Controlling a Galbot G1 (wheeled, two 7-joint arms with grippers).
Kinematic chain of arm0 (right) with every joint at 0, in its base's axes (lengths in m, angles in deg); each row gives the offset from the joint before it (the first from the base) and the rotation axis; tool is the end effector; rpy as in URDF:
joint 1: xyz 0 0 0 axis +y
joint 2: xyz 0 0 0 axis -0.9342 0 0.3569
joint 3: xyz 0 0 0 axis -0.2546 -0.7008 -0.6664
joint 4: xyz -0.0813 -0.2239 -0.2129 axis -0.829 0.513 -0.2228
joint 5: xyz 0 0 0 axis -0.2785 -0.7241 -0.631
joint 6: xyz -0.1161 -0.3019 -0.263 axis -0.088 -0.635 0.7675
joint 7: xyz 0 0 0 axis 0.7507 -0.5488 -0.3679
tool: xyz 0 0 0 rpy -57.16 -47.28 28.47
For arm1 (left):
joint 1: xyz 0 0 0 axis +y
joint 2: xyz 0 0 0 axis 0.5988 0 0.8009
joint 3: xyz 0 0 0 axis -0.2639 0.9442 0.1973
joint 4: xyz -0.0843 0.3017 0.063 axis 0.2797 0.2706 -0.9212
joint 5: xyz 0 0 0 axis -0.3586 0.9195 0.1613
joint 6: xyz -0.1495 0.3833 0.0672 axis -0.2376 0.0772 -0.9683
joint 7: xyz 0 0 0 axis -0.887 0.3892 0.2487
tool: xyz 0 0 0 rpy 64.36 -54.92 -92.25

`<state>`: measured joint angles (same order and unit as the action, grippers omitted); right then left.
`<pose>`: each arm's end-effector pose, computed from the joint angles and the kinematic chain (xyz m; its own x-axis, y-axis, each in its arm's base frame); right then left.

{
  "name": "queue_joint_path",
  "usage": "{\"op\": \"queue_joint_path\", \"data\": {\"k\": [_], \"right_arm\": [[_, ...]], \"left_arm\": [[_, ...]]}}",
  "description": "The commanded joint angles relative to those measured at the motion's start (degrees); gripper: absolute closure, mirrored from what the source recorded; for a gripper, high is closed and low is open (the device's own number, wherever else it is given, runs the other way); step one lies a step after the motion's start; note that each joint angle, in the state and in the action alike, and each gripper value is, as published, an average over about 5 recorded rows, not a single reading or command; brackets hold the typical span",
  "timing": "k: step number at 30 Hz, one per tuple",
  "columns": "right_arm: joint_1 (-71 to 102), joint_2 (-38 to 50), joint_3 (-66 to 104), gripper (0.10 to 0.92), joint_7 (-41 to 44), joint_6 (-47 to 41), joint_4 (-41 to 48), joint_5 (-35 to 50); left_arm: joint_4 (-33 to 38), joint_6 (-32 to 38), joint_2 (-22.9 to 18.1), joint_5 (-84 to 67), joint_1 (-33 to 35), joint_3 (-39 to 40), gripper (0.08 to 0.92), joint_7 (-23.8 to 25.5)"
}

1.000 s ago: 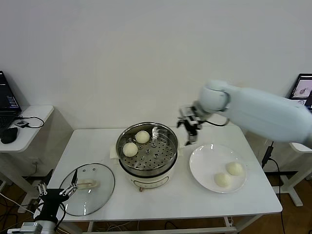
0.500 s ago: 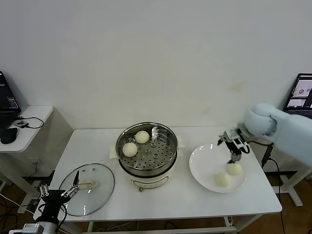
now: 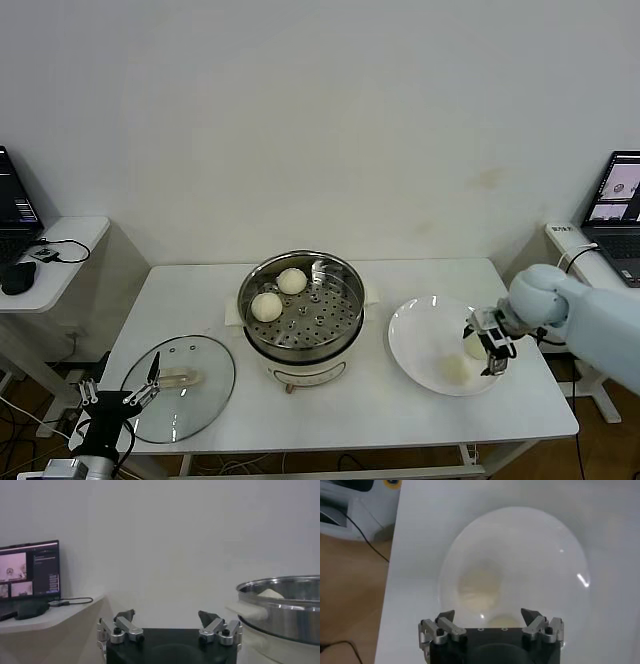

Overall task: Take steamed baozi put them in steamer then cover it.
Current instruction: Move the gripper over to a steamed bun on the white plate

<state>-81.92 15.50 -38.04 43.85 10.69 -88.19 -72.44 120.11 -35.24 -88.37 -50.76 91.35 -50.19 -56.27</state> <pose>0.4940 -0.0997 -0.2079 -0.1544 -0.0467 0.9869 -0.9684 -0.1909 -0.1605 0.2247 0.1476 -0.3077 -0.9982 -0.0590 -0.0059 -0.0593 0.9897 0.1301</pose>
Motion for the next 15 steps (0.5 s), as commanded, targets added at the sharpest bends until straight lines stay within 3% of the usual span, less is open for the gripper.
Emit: {"op": "queue_joint_path", "data": {"k": [1,15], "right_arm": [[6.02,-2.4,3.06,0.202,-1.35,-0.25,2.46,-1.58],[8.02,-5.9,4.97,0.204,-3.13,-0.86,5.77,-2.18]], "left_arm": [[-0.14,0.01,-0.02,-0.02,-0.02,-0.02,0.177,0.02],[-0.69,0.02,0.02,-0.01,-0.26,-0.24,0.177,-0.02]]}}
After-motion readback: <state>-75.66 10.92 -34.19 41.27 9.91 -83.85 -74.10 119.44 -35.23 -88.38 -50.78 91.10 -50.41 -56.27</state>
